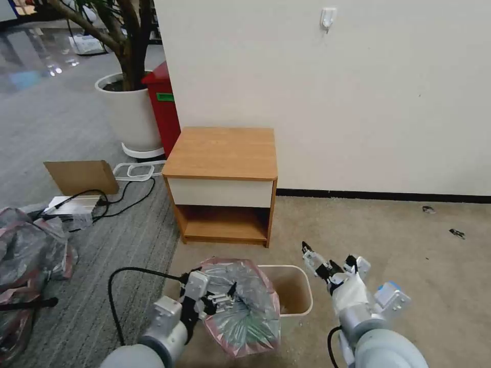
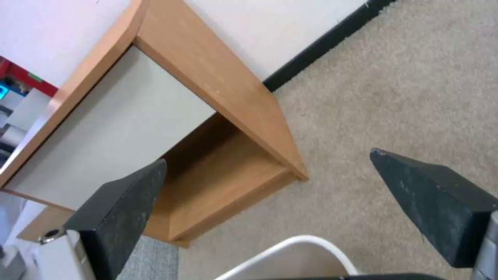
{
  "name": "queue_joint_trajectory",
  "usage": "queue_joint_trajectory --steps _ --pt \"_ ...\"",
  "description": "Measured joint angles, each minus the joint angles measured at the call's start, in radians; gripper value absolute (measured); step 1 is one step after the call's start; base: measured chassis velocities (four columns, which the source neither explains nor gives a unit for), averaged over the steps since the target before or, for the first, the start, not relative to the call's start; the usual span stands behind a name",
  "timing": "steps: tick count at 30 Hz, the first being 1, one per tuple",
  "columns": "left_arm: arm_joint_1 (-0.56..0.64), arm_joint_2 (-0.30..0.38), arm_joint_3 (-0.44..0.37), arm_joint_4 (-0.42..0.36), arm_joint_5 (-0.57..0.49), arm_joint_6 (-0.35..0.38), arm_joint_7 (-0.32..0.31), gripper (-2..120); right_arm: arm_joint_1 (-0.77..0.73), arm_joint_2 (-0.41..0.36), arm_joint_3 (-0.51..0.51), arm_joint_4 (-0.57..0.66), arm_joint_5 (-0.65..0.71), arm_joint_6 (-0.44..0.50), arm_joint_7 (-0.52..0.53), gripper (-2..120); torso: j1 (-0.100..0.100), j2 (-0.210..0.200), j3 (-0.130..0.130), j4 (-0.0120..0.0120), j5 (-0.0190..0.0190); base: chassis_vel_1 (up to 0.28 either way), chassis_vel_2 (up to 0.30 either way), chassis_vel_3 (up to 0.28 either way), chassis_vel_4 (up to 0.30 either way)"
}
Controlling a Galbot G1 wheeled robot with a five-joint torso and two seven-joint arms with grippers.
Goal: Pick up the garbage bag from the table and place it over the trash can.
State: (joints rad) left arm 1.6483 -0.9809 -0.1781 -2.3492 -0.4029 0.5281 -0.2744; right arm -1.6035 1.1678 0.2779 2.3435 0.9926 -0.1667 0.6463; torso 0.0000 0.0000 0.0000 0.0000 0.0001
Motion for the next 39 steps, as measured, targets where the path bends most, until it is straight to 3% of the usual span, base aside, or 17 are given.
queue_joint_trajectory --steps 6,9,17,23,29,34,39 --pt "-0.018 -0.021 0.048 0.026 -0.008 0.026 -0.065 81 0.001 0.008 0.000 -0.010 0.000 -0.001 -0.024 100 0.000 0.000 0.000 0.0000 0.0000 0.000 0.000 0.000 0.000" --pt "-0.025 -0.025 0.055 0.038 -0.008 0.033 -0.086 77 0.003 0.009 -0.001 -0.016 0.000 -0.001 -0.028 100 0.000 0.000 0.000 0.0000 0.0000 0.000 0.000 0.000 0.000" --pt "-0.040 -0.033 0.067 0.056 -0.015 0.035 -0.116 76 0.003 0.007 -0.001 -0.027 -0.001 -0.001 -0.029 100 0.000 0.000 0.000 0.0000 -0.0001 0.000 0.000 0.000 0.000" --pt "-0.009 -0.019 0.040 -0.009 -0.018 0.032 -0.133 76 0.004 0.007 0.007 -0.039 -0.001 -0.001 -0.030 100 0.000 0.000 0.000 0.0000 0.0000 0.000 0.000 0.000 0.000" --pt "0.000 -0.013 0.028 -0.019 -0.018 0.043 -0.157 76 0.011 0.011 0.006 -0.054 -0.001 -0.001 -0.033 100 0.000 0.000 0.000 0.0001 0.0000 0.000 0.000 0.000 0.000" --pt "-0.042 -0.017 0.051 0.025 -0.047 0.051 -0.174 76 0.013 0.015 -0.001 -0.061 -0.005 0.002 -0.033 100 0.000 0.000 0.000 0.0000 -0.0001 0.000 0.000 0.000 0.000" --pt "-0.091 -0.027 0.089 0.070 -0.067 0.058 -0.207 66 0.006 0.012 0.004 -0.061 -0.005 0.002 -0.033 100 0.000 0.000 0.000 0.0000 -0.0002 0.000 0.000 0.000 0.000"
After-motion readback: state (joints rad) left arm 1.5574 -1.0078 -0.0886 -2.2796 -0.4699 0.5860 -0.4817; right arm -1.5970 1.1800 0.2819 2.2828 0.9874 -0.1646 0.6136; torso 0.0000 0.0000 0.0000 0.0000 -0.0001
